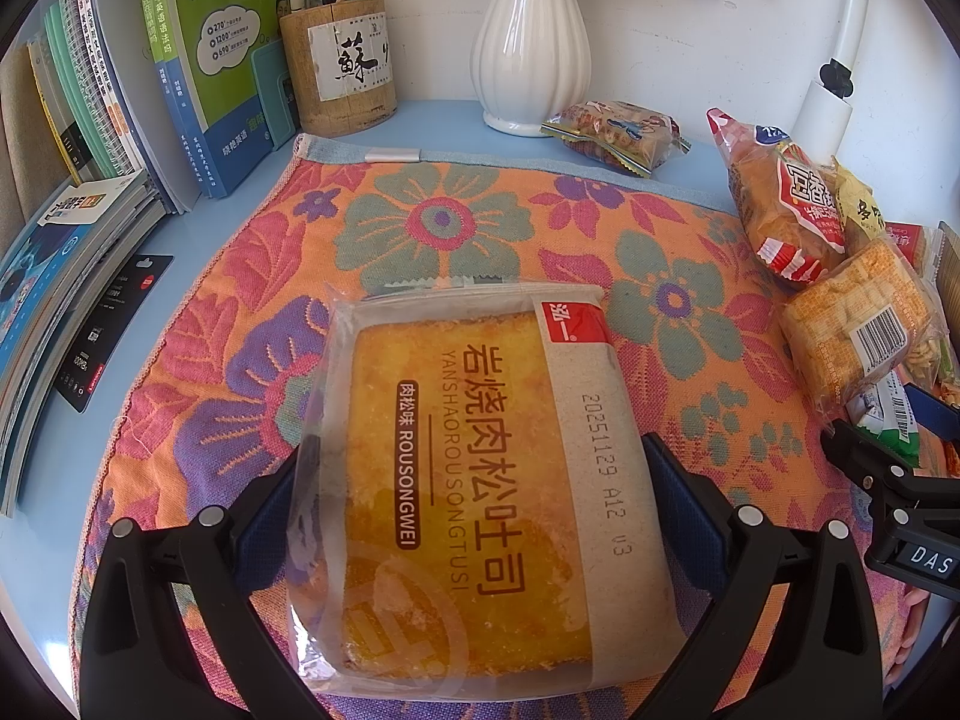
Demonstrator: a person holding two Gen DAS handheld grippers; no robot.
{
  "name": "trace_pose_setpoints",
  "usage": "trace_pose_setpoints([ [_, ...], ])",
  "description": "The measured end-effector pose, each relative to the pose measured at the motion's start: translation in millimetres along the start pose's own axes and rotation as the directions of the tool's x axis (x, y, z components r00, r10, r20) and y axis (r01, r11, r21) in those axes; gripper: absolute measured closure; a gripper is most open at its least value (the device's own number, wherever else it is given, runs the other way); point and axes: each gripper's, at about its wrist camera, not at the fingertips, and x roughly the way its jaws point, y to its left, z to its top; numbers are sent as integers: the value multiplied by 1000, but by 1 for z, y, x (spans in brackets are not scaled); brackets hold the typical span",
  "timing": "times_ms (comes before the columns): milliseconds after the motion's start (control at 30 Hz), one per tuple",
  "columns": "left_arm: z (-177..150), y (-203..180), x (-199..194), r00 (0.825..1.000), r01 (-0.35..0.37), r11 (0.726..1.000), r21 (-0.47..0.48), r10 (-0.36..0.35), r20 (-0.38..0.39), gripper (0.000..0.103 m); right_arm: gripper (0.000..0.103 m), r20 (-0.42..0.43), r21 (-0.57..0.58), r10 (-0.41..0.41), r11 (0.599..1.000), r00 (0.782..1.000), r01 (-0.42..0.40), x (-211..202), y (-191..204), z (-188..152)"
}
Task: Organize snacks
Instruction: 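Lift the bread loaf with the left tool while the right tool grasps the green-white packet, then carry the bread loaf and green-white packet to the glass bowl and release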
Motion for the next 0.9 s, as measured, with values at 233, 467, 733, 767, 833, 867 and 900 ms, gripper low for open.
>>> trace_pose_setpoints([
  [233, 0, -1, -1, 1000, -1, 1000, 0, 1, 0, 5, 10, 18, 22, 29, 999, 999, -30, -7, -5, -4],
  [467, 0, 21, -13, 996, 30, 992, -123, -20, 84, 29, 51, 106, 182, 123, 973, 987, -141, -22, -40, -10],
  [733, -1, 25, -14, 996, 26, 990, -142, -13, 93, 29, 51, 132, 233, 193, 947, 972, -220, -29, -52, -15],
  [767, -1, 24, -14, 996, 24, 990, -140, -11, 92, 29, 51, 135, 236, 198, 945, 971, -225, -29, -53, -16],
  [833, -2, 24, -14, 996, 21, 990, -139, -8, 90, 29, 51, 136, 237, 203, 944, 970, -231, -30, -52, -16],
  [867, -2, 24, -14, 996, 22, 990, -140, -9, 91, 29, 51, 137, 237, 204, 944, 969, -232, -30, -52, -16],
  [900, -2, 25, -14, 996, 23, 990, -142, -10, 93, 29, 51, 139, 236, 204, 944, 969, -232, -31, -53, -17],
])
